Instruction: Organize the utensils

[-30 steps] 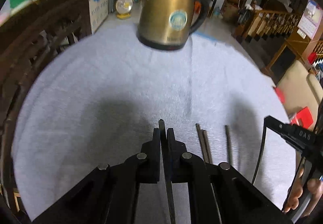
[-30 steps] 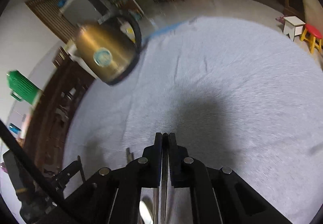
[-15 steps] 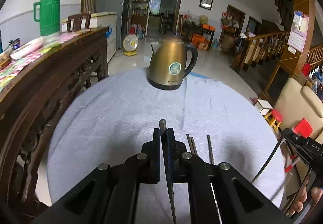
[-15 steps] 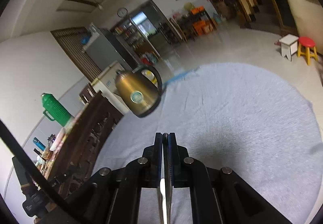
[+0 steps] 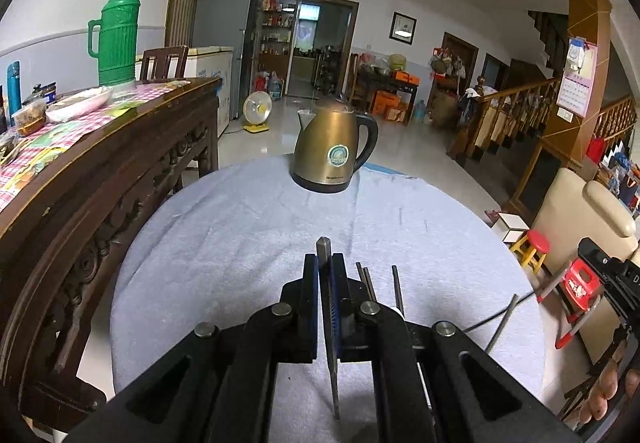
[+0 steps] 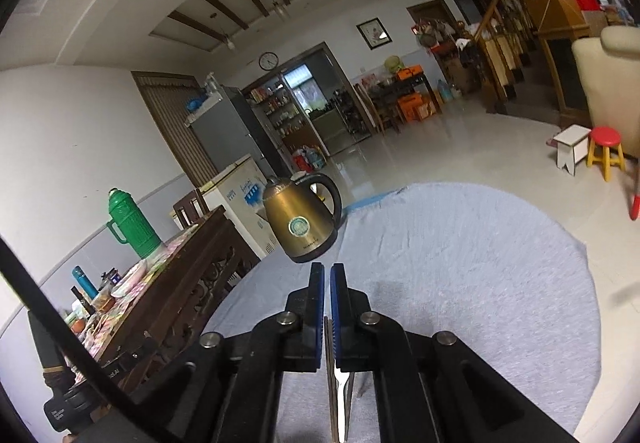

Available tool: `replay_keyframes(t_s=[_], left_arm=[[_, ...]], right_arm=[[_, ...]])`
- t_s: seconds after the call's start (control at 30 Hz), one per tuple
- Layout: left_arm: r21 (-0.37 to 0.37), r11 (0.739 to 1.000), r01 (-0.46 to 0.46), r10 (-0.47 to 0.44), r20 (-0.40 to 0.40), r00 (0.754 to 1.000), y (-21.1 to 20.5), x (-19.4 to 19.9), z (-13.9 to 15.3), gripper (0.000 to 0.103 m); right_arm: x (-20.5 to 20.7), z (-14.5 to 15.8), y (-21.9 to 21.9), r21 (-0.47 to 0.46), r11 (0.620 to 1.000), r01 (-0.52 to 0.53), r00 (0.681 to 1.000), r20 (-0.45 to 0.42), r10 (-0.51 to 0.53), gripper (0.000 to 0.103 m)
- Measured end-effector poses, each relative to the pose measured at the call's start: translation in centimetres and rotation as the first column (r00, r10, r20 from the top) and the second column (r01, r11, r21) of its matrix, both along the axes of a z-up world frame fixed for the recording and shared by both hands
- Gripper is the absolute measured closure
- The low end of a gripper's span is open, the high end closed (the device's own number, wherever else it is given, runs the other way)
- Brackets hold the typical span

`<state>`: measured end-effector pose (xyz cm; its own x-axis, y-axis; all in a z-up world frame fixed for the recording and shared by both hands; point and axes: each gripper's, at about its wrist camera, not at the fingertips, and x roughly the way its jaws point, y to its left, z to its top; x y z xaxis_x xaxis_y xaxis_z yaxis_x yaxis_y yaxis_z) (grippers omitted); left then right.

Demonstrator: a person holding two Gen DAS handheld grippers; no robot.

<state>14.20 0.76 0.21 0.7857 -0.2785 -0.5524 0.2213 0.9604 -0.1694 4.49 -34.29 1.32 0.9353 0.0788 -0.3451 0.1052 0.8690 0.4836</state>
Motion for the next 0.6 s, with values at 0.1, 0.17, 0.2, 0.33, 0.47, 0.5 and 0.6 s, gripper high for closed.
replay_keyframes(t_s=[0.1, 0.17, 0.2, 0.33, 0.47, 0.5, 0.6], left_arm=[[-0.006, 1.000, 0.001, -0.001, 0.007, 1.000, 0.0, -0.3, 0.2, 0.098], [0.000, 1.000, 0.001, -0.001, 0.010, 1.000, -0.1, -0.5, 0.1, 0.097], [0.000, 1.000, 0.003, -0.003, 0.008, 1.000, -0.1, -0.5, 0.0, 0.097], [0.003, 1.000, 0.008, -0.008, 0.012, 1.000, -0.2, -0.6, -0.3, 0.097], [0.011, 1.000, 0.015, -0.015, 0.029, 0.999, -0.4, -0.6, -0.5, 0.098], [0.013, 1.000, 0.018, -0.019, 0.033, 0.999, -0.5, -0.6, -0.6, 0.097], [0.022, 0.999, 0.028, -0.029, 0.048, 0.998, -0.7, -0.9, -0.7, 0.098]], right_arm=[[-0.4, 0.1, 0.1, -0.003, 1.000, -0.008, 1.000, -0.003, 0.008, 0.099], [-0.3, -0.3, -0.1, -0.007, 1.000, -0.012, 1.000, -0.027, 0.011, 0.099], [-0.2, -0.7, -0.4, 0.005, 1.000, -0.013, 0.999, -0.042, 0.013, 0.099], [1.4, -4.3, -3.6, 0.152, 0.988, 0.004, 0.978, -0.208, 0.028, 0.096], [2.4, -9.6, -8.3, 0.314, 0.940, 0.134, 0.908, -0.418, 0.011, 0.073], [2.5, -11.2, -9.7, 0.342, 0.921, 0.187, 0.880, -0.475, -0.002, 0.072], [3.0, -13.8, -12.1, 0.343, 0.894, 0.288, 0.821, -0.569, -0.047, 0.072]])
